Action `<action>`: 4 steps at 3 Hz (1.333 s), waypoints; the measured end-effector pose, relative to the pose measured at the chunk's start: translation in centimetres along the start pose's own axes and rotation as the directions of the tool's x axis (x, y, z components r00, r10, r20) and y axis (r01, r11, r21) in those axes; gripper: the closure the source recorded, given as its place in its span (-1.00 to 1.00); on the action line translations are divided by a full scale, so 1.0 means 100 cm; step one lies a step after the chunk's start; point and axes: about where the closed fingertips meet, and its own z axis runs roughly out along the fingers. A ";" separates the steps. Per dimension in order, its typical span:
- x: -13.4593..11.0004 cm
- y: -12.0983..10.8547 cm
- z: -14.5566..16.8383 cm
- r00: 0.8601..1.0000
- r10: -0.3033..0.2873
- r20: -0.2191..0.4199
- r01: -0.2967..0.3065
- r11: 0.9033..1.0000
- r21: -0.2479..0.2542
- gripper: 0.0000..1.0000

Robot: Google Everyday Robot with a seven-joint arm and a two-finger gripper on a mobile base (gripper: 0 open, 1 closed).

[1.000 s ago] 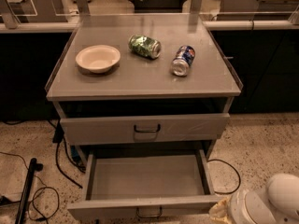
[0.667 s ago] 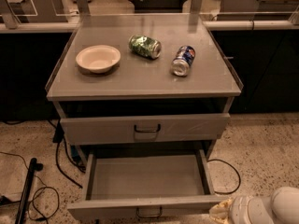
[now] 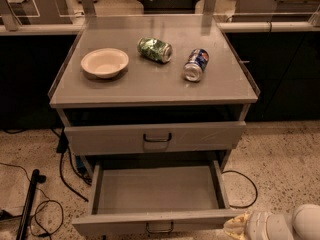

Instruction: Close middle drawer

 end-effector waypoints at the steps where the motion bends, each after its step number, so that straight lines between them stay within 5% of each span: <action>1: 0.003 0.003 0.020 1.000 0.014 -0.002 -0.014 1.000 -0.027 1.00; 3: 0.010 0.018 0.088 0.999 0.054 0.004 -0.053 0.994 -0.094 0.98; 4: 0.004 0.015 0.111 0.998 0.051 0.025 -0.049 0.995 -0.086 0.56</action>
Offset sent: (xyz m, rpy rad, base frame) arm 0.0046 0.0418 -0.0764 0.0472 0.0993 0.0134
